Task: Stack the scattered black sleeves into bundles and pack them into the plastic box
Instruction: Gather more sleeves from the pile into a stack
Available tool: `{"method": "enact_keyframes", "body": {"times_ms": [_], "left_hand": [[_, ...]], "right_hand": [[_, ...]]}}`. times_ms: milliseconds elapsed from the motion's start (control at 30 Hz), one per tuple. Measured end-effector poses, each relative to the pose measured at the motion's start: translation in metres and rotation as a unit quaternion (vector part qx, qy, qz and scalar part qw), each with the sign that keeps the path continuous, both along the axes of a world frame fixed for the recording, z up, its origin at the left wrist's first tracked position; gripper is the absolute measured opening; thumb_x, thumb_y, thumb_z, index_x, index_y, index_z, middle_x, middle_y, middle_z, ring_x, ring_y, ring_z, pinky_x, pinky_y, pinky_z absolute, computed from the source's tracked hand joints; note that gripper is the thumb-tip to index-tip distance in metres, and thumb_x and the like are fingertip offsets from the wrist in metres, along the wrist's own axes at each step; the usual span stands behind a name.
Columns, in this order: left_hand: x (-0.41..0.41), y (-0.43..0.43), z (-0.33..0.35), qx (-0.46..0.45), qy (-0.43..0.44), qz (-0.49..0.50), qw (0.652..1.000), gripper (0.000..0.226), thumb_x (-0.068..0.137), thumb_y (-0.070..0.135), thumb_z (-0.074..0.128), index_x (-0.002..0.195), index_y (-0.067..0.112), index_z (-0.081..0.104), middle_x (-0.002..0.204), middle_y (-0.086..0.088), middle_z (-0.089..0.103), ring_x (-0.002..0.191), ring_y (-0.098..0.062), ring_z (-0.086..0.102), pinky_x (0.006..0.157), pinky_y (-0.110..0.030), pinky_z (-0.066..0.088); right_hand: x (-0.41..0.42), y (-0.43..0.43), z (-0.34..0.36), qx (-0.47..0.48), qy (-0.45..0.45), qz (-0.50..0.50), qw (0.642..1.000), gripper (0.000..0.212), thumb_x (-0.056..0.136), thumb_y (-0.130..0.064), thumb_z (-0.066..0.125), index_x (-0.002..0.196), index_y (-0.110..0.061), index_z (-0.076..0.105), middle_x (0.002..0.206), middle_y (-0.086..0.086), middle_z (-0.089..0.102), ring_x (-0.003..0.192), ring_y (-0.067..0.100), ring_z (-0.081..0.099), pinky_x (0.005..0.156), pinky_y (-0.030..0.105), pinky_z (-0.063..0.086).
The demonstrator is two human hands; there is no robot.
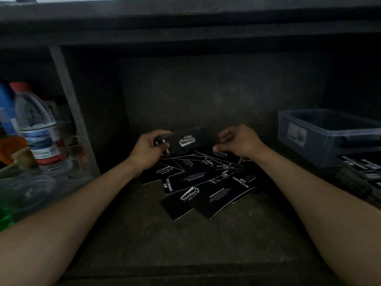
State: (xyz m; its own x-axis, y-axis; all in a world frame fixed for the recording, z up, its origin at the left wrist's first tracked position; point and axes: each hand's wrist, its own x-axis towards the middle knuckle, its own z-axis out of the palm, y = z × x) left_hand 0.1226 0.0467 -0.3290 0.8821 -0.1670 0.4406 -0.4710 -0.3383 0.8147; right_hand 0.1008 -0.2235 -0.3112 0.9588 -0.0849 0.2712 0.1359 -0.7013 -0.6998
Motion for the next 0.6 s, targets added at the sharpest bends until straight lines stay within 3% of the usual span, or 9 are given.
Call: {"method": "enact_keyframes", "body": {"times_ms": [67, 133, 233, 333, 367, 433, 500, 600], "left_hand": [[0.007, 0.007, 0.003, -0.035, 0.013, 0.031, 0.999, 0.038, 0.094, -0.008, 0.054, 0.119, 0.018, 0.066, 0.106, -0.001, 0.069, 0.088, -0.005, 0.064, 0.074, -0.006, 0.051], [0.011, 0.011, 0.004, -0.029, 0.035, 0.037, 0.998, 0.042, 0.093, -0.012, 0.047, 0.123, 0.011, 0.065, 0.106, -0.002, 0.069, 0.090, -0.008, 0.063, 0.073, -0.004, 0.050], [0.009, 0.012, 0.000, 0.004, 0.080, 0.000, 0.997, 0.041, 0.093, -0.014, 0.045, 0.117, 0.012, 0.067, 0.100, -0.001, 0.071, 0.094, -0.015, 0.066, 0.074, -0.009, 0.054], [0.009, 0.010, 0.000, 0.009, 0.100, -0.024, 0.995, 0.042, 0.094, -0.012, 0.045, 0.110, 0.017, 0.070, 0.107, -0.011, 0.073, 0.101, -0.024, 0.068, 0.090, -0.030, 0.056], [0.008, 0.009, 0.001, 0.009, 0.102, -0.029, 0.994, 0.043, 0.094, -0.012, 0.045, 0.107, 0.019, 0.070, 0.107, -0.011, 0.072, 0.100, -0.023, 0.068, 0.090, -0.031, 0.055], [0.003, 0.005, 0.003, 0.014, 0.100, -0.034, 0.994, 0.044, 0.094, -0.012, 0.044, 0.107, 0.022, 0.069, 0.107, -0.008, 0.071, 0.095, -0.017, 0.068, 0.083, -0.022, 0.056], [-0.002, -0.001, 0.003, 0.004, 0.095, -0.039, 0.995, 0.044, 0.094, -0.011, 0.045, 0.115, 0.020, 0.066, 0.114, -0.007, 0.069, 0.094, -0.012, 0.067, 0.079, -0.014, 0.055], [-0.004, -0.007, 0.004, -0.047, 0.124, -0.062, 0.989, 0.038, 0.094, -0.003, 0.048, 0.113, 0.021, 0.069, 0.122, -0.008, 0.070, 0.110, -0.021, 0.067, 0.094, -0.026, 0.054]], "right_hand": [[-0.001, -0.004, -0.004, -0.064, 0.071, 0.003, 0.995, 0.054, 0.065, -0.030, 0.091, 0.111, -0.015, 0.069, 0.096, -0.005, 0.068, 0.095, 0.013, 0.066, 0.095, 0.028, 0.050], [0.000, -0.005, -0.003, -0.030, 0.077, -0.007, 0.997, 0.053, 0.065, -0.022, 0.092, 0.112, -0.013, 0.069, 0.089, -0.006, 0.069, 0.090, 0.012, 0.066, 0.090, 0.025, 0.050], [-0.002, -0.008, 0.008, 0.100, 0.062, -0.018, 0.993, 0.042, 0.068, -0.003, 0.086, 0.107, -0.009, 0.071, 0.082, 0.000, 0.068, 0.072, 0.012, 0.064, 0.066, 0.021, 0.053], [-0.011, -0.010, 0.021, 0.277, 0.103, 0.003, 0.955, 0.026, 0.079, 0.003, 0.072, 0.100, -0.012, 0.070, 0.085, 0.007, 0.070, 0.068, 0.017, 0.067, 0.050, 0.023, 0.055], [-0.014, -0.009, 0.023, 0.327, 0.108, 0.016, 0.939, 0.023, 0.081, 0.004, 0.068, 0.097, -0.012, 0.068, 0.085, 0.008, 0.070, 0.068, 0.017, 0.067, 0.048, 0.024, 0.055], [-0.019, -0.007, 0.026, 0.411, 0.104, 0.033, 0.905, 0.023, 0.082, 0.008, 0.063, 0.091, -0.013, 0.063, 0.086, 0.006, 0.069, 0.072, 0.017, 0.068, 0.052, 0.026, 0.057], [-0.021, -0.004, 0.025, 0.441, 0.090, 0.054, 0.891, 0.037, 0.079, 0.013, 0.066, 0.099, -0.017, 0.059, 0.091, 0.007, 0.071, 0.076, 0.021, 0.071, 0.059, 0.031, 0.060], [-0.020, 0.007, 0.015, 0.427, 0.069, 0.079, 0.898, 0.045, 0.079, 0.010, 0.072, 0.111, -0.017, 0.056, 0.103, 0.009, 0.074, 0.080, 0.023, 0.074, 0.067, 0.033, 0.062]]}}
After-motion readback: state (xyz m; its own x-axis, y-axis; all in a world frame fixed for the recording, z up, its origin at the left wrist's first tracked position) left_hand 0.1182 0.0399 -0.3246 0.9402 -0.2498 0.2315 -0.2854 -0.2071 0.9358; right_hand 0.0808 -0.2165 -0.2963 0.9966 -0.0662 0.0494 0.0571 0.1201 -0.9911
